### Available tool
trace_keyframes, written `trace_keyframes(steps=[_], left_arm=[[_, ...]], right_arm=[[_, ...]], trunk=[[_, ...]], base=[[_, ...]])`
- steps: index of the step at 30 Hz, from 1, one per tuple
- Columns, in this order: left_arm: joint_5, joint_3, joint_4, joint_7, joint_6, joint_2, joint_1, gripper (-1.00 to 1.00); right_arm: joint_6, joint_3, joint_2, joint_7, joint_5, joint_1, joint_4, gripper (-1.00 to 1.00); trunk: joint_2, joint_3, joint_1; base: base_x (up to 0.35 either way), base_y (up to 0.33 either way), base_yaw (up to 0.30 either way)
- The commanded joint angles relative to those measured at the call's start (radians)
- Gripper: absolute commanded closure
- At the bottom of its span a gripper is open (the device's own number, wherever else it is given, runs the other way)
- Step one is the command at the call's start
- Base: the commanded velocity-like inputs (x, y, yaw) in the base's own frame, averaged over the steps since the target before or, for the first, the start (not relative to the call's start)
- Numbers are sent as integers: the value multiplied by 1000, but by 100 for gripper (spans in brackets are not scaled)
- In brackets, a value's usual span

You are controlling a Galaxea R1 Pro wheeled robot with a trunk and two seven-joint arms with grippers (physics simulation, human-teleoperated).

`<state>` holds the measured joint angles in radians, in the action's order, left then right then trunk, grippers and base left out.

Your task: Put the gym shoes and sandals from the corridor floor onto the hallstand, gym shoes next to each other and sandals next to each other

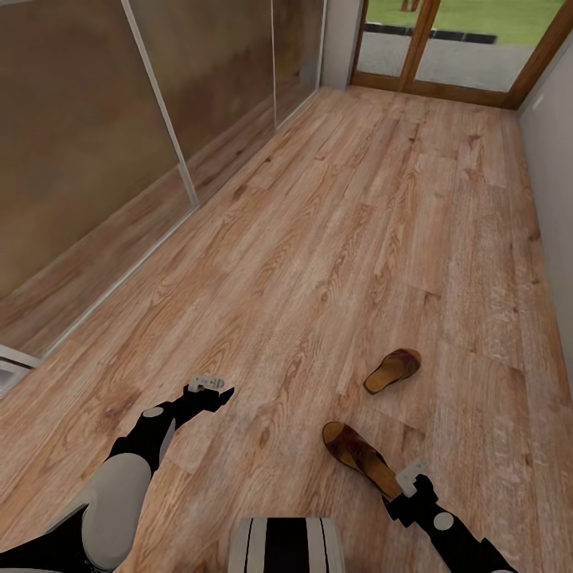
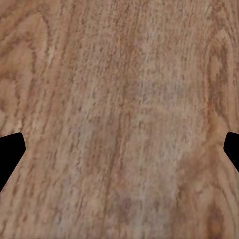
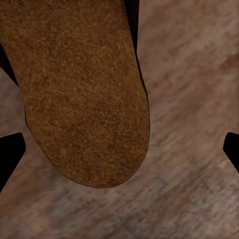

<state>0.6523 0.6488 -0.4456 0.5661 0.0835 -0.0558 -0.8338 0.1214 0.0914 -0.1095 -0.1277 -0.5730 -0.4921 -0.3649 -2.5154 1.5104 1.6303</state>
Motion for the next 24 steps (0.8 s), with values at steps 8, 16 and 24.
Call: trace_keyframes(steps=[8,16,24], left_arm=[[10,8,-1,5,6,-1,-1,-100],[10,8,-1,5,8,-1,-1,-100],[11,8,-1,4,11,-3,-1,-100]], right_arm=[[4,9,1,-7,-7,0,0,-100],[4,9,1,-8,-7,0,0,-100],[4,9,1,-9,-7,0,0,-100]], trunk=[[0,1,0],[0,1,0],[0,1,0]], base=[[71,50,0],[59,53,0],[10,9,0]])
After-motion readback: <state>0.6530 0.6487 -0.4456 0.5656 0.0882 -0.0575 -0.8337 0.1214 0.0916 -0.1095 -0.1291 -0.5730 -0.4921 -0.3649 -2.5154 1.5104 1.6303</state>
